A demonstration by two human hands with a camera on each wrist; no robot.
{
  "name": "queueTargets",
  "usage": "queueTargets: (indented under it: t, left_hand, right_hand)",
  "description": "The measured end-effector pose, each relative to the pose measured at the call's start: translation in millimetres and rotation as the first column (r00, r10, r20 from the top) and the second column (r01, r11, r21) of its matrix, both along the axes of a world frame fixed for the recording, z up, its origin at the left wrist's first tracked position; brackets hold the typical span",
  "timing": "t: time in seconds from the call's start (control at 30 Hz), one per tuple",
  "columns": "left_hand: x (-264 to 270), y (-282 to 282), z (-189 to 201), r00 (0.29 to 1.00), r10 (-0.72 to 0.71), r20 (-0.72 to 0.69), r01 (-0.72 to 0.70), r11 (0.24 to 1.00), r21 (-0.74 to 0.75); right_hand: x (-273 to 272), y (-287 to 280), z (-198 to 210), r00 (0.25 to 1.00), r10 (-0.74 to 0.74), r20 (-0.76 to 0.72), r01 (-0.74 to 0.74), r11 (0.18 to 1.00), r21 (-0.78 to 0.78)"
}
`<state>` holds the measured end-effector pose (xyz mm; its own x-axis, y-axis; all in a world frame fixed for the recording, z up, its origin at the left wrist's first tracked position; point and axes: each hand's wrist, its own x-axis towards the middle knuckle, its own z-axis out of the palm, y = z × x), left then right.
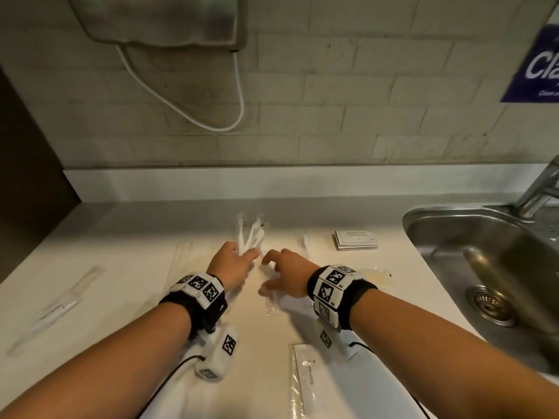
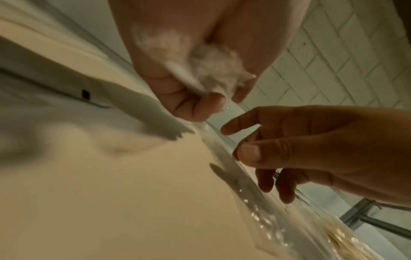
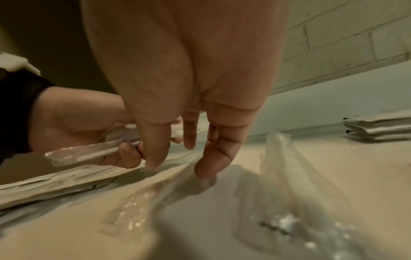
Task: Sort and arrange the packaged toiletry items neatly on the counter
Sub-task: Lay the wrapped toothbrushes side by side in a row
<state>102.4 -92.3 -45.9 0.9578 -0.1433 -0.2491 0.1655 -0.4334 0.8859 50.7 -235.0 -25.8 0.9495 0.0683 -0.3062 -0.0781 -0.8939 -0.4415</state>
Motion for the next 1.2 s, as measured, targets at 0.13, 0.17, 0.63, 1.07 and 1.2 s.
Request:
queueTargets:
  t: [0.13, 0.17, 0.63, 1.07, 1.2]
  left_hand:
    - [-3.1, 4.3, 3.4, 0.995, 0.092, -0.033, -0.096, 0.984, -0.149]
    - [-3.3, 6.4, 3.7, 0.995, 0.094, -0.022, -0.096, 0.988, -0.118]
    - [-8.9, -14.4, -5.8, 0.994, -0.108, -0.03, 0.108, 0.994, 0.016]
    - [-2.1, -6.8, -3.4, 0.994, -0.111, -0.011, 0.112, 0.993, 0.029]
    - [-5.1, 5.0, -6.7, 0.992, -0.108, -0.06, 0.111, 0.992, 0.053]
  right_hand:
    - [2.6, 8.4, -1.5, 1.0, 0.019, -0.015, -0.02, 0.999, -0.038]
    - [3.3, 7.7, -1.9, 1.0, 0.023, -0.013, -0.024, 0.997, -0.076]
    - [-7.2, -19.8, 5.0, 0.989, -0.126, 0.074, 0.134, 0.983, -0.123]
    - [-4.9, -1.9, 7.2, 0.955, -0.289, -0.069, 0.296, 0.94, 0.169]
    - [-0.3, 2.9, 7.1, 0.963, -0.267, -0.046, 0.27, 0.958, 0.1]
